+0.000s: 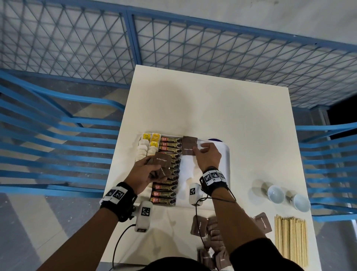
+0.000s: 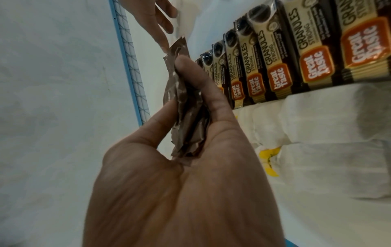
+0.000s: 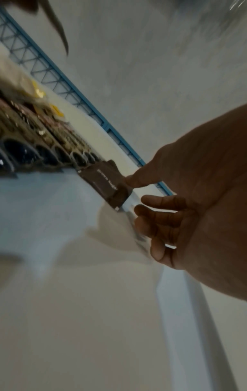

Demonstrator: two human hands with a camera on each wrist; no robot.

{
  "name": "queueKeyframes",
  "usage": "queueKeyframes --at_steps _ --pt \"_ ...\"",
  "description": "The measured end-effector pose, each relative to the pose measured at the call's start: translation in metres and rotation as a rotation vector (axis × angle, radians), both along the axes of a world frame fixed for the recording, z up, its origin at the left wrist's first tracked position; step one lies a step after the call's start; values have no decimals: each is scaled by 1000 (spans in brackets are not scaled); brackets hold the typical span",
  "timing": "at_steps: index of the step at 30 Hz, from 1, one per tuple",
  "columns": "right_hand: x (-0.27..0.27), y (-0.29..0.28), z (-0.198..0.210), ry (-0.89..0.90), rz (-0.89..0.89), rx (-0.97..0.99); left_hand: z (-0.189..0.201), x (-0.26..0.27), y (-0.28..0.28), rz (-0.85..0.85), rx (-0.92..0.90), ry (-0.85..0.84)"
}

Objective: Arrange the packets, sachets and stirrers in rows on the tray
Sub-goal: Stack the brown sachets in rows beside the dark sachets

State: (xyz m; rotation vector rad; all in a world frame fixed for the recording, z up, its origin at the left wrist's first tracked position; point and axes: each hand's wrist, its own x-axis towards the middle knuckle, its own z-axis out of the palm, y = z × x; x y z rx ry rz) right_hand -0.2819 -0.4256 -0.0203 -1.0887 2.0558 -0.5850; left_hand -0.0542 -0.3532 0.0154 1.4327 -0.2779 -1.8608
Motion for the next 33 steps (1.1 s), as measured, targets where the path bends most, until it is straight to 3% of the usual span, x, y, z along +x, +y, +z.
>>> queueKeyframes --at_steps 3,7,9,14,18,21,33 --pt "8 10 8 -56 50 -94 4 0 1 17 -18 25" --pt "31 26 21 -249 405 -40 7 -6 2 28 -26 14" --pt "40 30 24 -311 474 -32 6 -8 2 12 -40 -7" --pt "41 31 28 -338 415 -88 7 -12 5 0 -58 -87" --pt "43 32 33 -387 436 -102 1 -10 2 -12 -167 -376" --pt "48 32 34 -411 361 -130 -1 -9 2 -58 -259 -468" --pt "50 35 38 -434 137 -147 -1 -15 -2 0 -250 -438"
